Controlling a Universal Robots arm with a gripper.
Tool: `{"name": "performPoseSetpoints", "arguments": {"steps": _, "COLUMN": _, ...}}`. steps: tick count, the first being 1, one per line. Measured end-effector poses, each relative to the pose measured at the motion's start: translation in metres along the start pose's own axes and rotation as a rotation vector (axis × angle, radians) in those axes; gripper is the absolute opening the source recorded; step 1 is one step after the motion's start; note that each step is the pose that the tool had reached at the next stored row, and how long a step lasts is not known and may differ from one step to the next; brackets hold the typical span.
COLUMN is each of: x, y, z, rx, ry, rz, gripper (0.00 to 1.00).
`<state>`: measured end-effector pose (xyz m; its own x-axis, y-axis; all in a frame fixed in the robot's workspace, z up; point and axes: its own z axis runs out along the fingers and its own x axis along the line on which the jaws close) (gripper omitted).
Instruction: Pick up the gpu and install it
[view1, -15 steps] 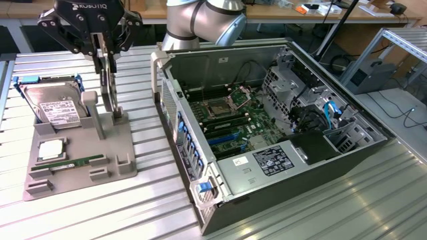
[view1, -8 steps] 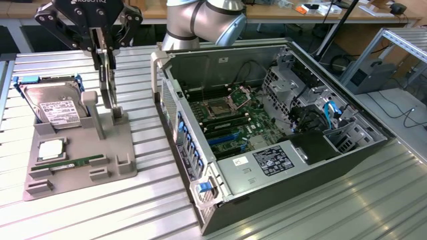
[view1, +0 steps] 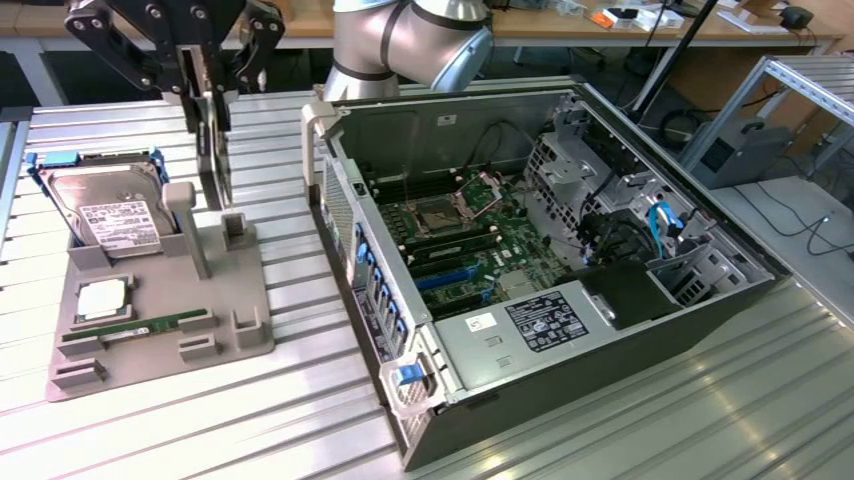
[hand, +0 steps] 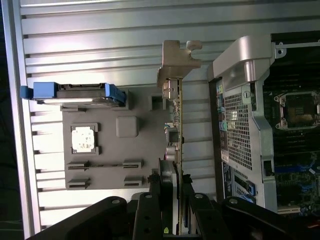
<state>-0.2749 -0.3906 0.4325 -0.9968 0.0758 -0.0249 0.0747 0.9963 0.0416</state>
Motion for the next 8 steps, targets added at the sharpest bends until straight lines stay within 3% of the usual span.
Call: {"name": "performPoseSetpoints", "arguments": {"steps": 8, "x": -0.0002, "y": 0.0004, "z": -0.0098, "rx": 0.0, "ry": -0.0001, "rz": 0.0, "gripper": 0.27}}
